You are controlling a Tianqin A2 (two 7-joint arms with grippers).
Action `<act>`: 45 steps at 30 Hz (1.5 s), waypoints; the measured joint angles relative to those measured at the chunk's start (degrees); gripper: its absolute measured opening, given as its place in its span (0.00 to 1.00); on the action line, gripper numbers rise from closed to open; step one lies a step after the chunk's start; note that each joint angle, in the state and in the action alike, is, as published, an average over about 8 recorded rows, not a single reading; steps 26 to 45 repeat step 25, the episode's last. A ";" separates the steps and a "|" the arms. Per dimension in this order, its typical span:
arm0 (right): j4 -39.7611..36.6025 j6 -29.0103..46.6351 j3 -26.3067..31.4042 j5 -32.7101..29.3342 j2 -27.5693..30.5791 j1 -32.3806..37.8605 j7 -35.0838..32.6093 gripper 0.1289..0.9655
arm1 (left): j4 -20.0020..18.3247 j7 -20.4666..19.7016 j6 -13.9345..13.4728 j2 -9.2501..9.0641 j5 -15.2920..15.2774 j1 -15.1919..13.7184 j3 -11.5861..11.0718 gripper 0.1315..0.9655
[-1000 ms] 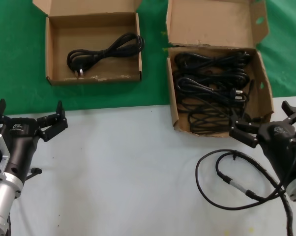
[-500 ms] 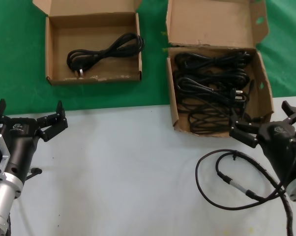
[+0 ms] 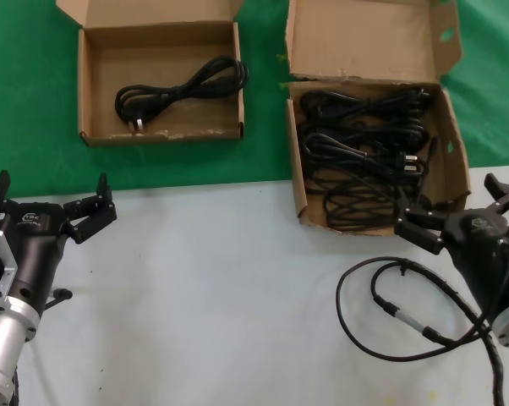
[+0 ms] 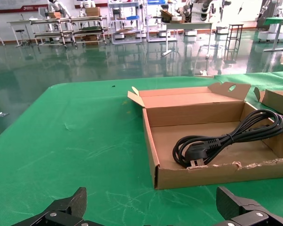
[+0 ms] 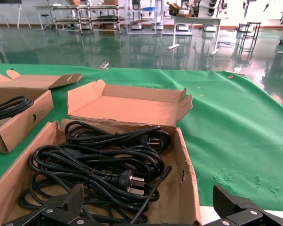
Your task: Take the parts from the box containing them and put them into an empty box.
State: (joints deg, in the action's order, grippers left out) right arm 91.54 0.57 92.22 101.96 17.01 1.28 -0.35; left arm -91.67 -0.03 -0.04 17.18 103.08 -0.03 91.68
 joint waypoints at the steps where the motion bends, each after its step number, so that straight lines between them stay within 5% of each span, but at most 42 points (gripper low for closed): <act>1: 0.00 0.00 0.00 0.00 0.00 0.00 0.00 1.00 | 0.00 0.00 0.00 0.00 0.00 0.00 0.00 1.00; 45: 0.00 0.00 0.00 0.00 0.00 0.00 0.00 1.00 | 0.00 0.00 0.00 0.00 0.00 0.00 0.00 1.00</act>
